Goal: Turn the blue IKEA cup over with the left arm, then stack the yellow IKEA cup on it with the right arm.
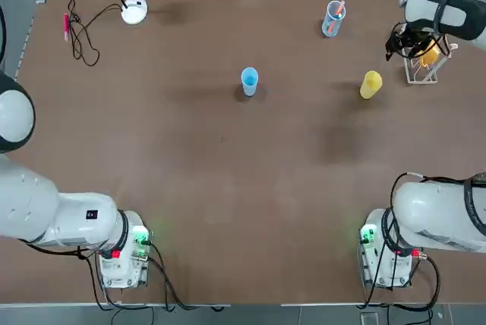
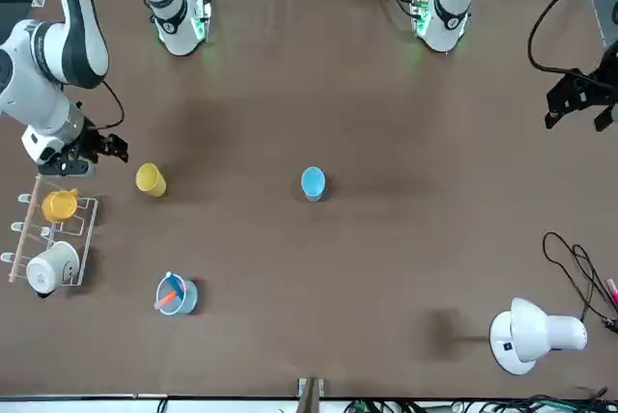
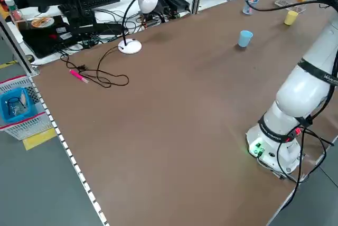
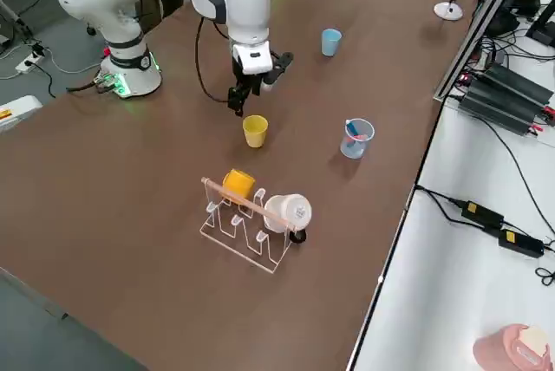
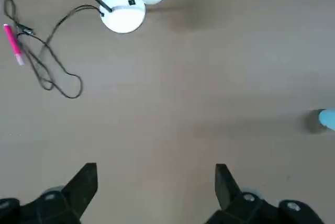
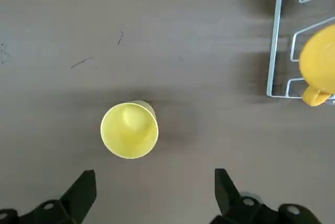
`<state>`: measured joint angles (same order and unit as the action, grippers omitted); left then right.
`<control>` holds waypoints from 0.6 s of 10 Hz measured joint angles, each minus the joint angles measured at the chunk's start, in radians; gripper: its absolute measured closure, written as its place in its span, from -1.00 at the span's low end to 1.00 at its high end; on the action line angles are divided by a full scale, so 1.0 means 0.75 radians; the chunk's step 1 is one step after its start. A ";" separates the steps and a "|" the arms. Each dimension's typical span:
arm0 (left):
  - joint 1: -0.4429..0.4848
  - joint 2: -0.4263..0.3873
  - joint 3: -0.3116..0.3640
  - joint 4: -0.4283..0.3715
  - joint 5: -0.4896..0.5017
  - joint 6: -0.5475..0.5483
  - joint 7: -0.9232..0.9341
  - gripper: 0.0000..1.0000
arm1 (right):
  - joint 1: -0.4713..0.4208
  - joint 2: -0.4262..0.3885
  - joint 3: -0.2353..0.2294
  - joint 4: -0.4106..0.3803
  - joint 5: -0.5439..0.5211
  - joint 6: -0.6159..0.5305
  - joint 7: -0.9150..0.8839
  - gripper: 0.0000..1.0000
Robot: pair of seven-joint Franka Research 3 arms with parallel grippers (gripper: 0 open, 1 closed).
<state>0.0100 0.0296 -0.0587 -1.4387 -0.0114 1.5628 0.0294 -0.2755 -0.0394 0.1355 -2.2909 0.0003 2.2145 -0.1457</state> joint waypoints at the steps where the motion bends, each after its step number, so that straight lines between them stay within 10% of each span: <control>1: 0.003 0.000 0.000 0.000 -0.007 0.000 -0.002 -0.98 | 0.000 0.011 0.001 -0.002 0.000 -0.001 0.000 -1.00; 6: 0.008 0.001 0.000 0.000 -0.007 0.000 -0.002 -0.98 | 0.004 0.139 0.014 -0.077 -0.003 0.194 -0.001 -1.00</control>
<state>0.0156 0.0305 -0.0585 -1.4387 -0.0167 1.5628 0.0282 -0.2728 0.0645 0.1462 -2.3488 -0.0017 2.3603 -0.1462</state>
